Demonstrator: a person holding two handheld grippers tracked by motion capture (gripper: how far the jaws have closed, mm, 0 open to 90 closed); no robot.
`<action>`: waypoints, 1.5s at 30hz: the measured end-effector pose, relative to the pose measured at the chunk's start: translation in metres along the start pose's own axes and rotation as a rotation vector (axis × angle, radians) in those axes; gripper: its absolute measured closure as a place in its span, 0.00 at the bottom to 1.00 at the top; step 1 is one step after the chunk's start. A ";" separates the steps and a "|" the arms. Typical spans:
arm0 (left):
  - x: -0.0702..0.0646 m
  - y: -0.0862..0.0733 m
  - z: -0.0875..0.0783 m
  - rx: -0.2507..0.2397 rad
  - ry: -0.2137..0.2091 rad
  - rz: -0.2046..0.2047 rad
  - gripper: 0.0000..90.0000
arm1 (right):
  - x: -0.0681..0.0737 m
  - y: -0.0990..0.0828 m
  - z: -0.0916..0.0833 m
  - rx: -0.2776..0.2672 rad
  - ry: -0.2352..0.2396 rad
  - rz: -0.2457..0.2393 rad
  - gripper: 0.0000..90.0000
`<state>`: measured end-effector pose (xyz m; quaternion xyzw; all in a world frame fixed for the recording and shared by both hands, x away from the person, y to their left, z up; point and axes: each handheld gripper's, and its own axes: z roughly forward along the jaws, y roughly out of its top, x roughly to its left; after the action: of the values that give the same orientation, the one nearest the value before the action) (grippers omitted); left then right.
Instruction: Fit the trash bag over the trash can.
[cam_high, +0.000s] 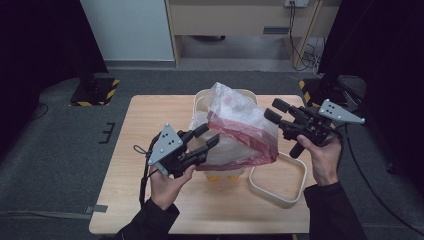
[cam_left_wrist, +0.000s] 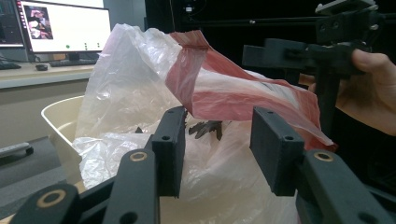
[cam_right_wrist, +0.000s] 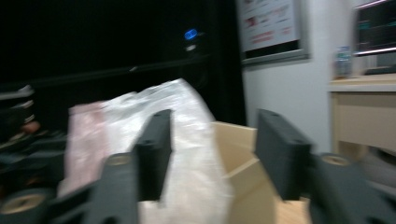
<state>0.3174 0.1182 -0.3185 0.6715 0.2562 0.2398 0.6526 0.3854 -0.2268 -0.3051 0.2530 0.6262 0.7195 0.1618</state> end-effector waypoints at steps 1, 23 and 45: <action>0.000 0.000 0.000 -0.002 0.001 0.002 0.61 | 0.006 -0.003 0.008 0.053 0.049 -0.031 0.40; 0.001 0.001 0.001 0.012 0.000 0.004 0.63 | -0.018 -0.012 0.020 0.032 -0.165 0.061 0.99; -0.014 0.009 0.025 0.063 -0.059 -0.009 0.75 | -0.016 -0.019 0.019 0.030 -0.162 0.067 0.95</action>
<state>0.3239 0.0902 -0.3099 0.6975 0.2473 0.2087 0.6393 0.4075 -0.2163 -0.3249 0.3335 0.6128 0.6924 0.1839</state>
